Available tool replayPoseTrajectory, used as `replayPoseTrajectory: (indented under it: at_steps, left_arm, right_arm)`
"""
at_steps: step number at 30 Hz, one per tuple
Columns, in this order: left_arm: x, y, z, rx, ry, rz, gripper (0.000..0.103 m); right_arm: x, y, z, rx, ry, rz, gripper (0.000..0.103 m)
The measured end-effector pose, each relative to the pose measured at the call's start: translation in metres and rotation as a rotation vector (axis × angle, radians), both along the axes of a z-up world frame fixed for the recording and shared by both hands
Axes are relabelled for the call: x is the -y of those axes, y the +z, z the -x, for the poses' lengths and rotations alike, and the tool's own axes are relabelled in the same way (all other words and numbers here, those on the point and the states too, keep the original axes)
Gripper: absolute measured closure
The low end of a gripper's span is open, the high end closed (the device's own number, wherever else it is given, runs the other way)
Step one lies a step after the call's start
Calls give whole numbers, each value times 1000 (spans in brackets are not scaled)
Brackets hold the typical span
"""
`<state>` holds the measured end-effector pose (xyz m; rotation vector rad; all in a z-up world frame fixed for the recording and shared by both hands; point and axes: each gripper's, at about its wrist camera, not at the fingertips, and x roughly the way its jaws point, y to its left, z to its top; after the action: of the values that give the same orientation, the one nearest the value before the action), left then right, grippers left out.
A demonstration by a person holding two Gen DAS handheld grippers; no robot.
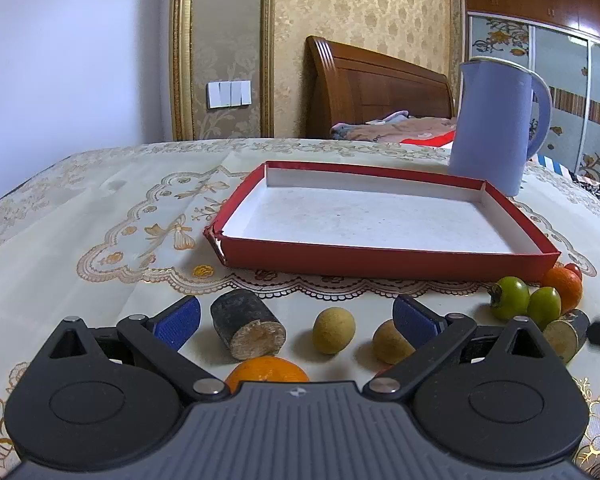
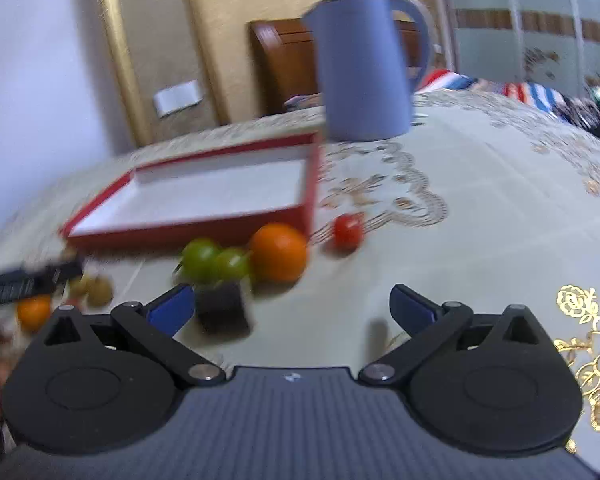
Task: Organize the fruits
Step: 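Close the right gripper around the black cylindrical piece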
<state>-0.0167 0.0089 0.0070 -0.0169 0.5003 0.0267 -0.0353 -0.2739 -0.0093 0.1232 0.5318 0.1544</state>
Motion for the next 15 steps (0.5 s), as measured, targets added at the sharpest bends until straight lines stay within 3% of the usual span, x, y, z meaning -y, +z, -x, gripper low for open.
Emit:
replayPoseTrajectory:
  at_steps: [4, 10, 11, 15]
  left_arm:
    - [-1, 0, -1, -5, 6, 7, 0]
    - [-3, 0, -1, -5, 11, 18, 0]
    - [-3, 0, -1, -3, 11, 19, 0]
    - [-4, 0, 0, 1, 14, 23, 0]
  right_arm:
    - [-21, -1, 0, -26, 63, 38, 20]
    - [-37, -5, -12, -56, 70, 77, 49]
    - [-38, -6, -13, -56, 78, 87, 59]
    - [-44, -8, -17, -51, 82, 127, 70]
